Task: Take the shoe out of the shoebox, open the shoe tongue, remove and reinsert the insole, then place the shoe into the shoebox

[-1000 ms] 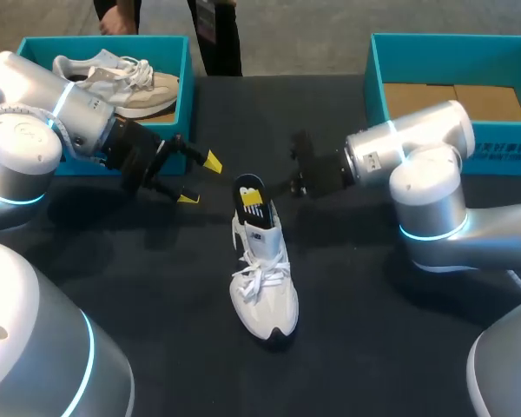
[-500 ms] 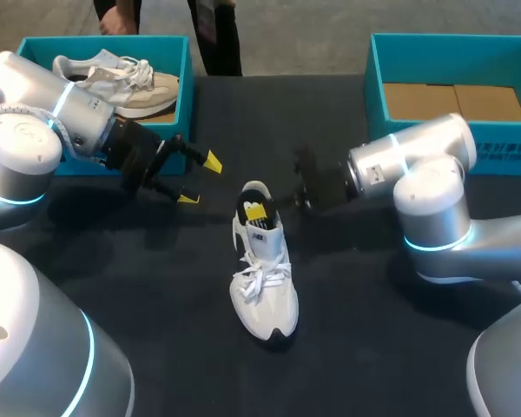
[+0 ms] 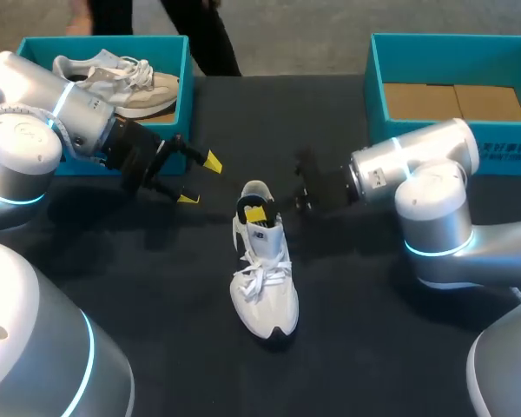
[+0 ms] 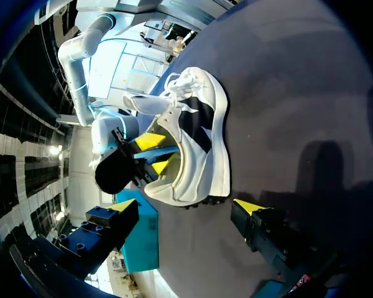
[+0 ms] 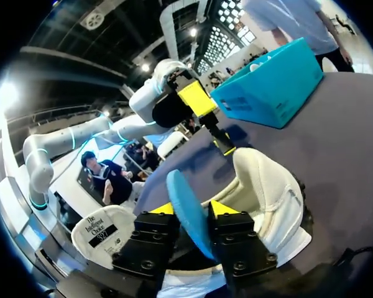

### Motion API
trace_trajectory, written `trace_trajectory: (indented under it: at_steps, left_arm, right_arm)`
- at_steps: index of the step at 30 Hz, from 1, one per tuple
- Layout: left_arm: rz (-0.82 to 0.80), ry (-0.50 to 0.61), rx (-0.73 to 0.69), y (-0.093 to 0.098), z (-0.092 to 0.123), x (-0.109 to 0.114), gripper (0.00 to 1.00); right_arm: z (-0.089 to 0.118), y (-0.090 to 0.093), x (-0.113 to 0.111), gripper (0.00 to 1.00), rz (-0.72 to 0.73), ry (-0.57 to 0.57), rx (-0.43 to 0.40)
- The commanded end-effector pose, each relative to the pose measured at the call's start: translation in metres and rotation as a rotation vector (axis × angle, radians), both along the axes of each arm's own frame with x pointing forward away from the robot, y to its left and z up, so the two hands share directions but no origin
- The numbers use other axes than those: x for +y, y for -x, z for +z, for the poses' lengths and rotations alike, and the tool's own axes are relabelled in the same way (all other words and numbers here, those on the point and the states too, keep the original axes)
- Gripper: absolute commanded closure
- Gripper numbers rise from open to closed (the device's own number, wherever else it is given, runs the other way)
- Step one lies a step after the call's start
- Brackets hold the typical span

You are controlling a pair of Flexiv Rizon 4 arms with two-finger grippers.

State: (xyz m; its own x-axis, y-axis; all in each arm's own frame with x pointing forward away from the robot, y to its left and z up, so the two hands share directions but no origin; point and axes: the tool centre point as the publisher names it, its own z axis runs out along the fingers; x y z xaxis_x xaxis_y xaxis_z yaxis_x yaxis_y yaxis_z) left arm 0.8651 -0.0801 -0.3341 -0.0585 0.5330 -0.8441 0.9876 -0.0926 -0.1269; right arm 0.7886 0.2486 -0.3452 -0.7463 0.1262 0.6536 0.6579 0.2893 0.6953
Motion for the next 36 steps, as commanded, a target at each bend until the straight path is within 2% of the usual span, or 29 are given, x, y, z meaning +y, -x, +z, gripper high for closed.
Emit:
trace_trajectory:
  at_steps: [1, 5, 11, 12, 13, 14, 24, 36]
  left_arm:
    - [0.002, -0.001, -0.003, 0.001, 0.0, 0.0, 0.0]
    - [0.002, -0.001, -0.003, 0.001, 0.0, 0.0, 0.0]
    - [0.002, -0.001, -0.003, 0.001, 0.0, 0.0, 0.0]
    - [0.002, -0.001, -0.003, 0.001, 0.0, 0.0, 0.0]
    - [0.002, -0.001, -0.003, 0.001, 0.0, 0.0, 0.0]
    - [0.002, -0.001, -0.003, 0.001, 0.0, 0.0, 0.0]
    - [0.002, -0.001, -0.003, 0.001, 0.0, 0.0, 0.0]
    - [0.002, -0.001, -0.003, 0.001, 0.0, 0.0, 0.0]
  right_arm:
    - [0.009, -0.003, 0.001, 0.67, 0.003, 0.015, -0.008]
    - [0.015, -0.009, 0.003, 0.72, 0.007, 0.019, -0.016]
    - [0.015, -0.014, 0.006, 0.72, 0.012, 0.022, -0.02]
    - [0.013, -0.015, 0.007, 0.78, 0.012, 0.021, -0.019]
    - [0.012, -0.015, 0.007, 0.91, 0.012, 0.021, -0.017]
    - [0.01, -0.015, 0.007, 1.0, 0.012, 0.021, -0.013]
    - [0.001, -0.021, 0.003, 1.0, -0.022, 0.023, 0.009]
    - [-0.019, -0.005, 0.0, 1.0, -0.02, 0.043, 0.069]
